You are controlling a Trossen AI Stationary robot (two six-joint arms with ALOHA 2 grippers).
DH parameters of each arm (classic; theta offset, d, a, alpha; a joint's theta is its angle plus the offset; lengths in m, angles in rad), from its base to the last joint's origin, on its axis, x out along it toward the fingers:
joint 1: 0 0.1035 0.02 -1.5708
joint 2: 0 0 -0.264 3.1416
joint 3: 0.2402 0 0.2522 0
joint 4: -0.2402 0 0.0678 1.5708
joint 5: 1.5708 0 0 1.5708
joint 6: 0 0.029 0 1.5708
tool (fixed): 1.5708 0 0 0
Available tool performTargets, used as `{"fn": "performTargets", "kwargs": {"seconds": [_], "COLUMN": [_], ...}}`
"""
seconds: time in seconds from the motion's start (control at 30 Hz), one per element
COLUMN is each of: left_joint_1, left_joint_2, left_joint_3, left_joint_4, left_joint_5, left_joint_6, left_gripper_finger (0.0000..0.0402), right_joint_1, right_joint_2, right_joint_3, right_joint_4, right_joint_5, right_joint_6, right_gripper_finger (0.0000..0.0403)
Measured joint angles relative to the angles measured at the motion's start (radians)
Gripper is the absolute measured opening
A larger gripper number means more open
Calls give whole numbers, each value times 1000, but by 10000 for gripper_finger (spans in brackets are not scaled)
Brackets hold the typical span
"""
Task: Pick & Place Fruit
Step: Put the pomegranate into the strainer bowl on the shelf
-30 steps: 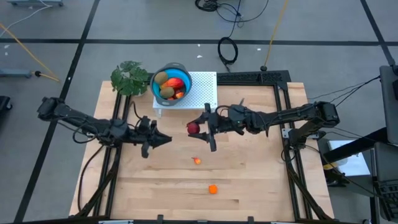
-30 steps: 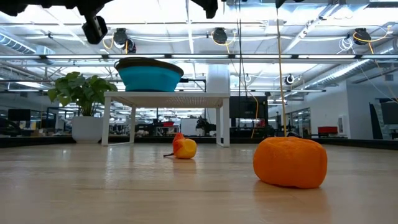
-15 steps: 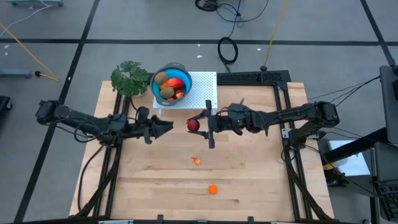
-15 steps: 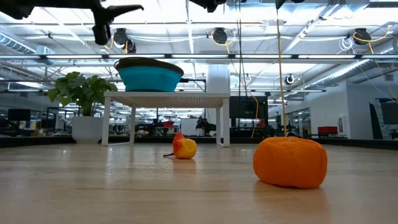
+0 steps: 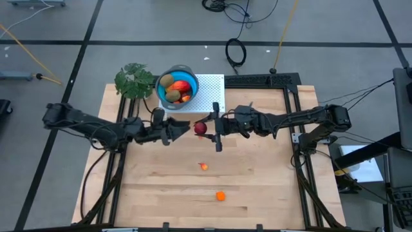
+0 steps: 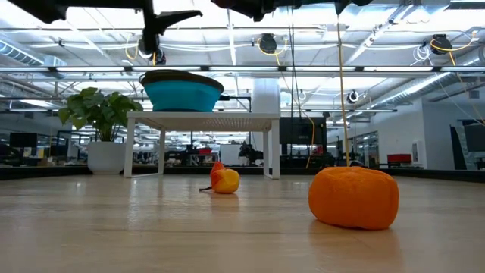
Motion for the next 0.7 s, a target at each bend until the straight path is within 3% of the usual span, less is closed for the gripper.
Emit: {"fn": "performTargets", "kwargs": {"seconds": [0.7], "left_joint_1": [31], "left_joint_2": [217], "left_joint_3": [160], "left_joint_4": [-2], "left_joint_5": [55], "left_joint_6": [-32], "left_gripper_finger": [292], "right_joint_1": [2], "right_joint_2": [0], "right_joint_3": [0], "right_joint_4": [-13], "right_joint_5": [-5], "right_joint_6": [35], "right_gripper_finger": [196]}}
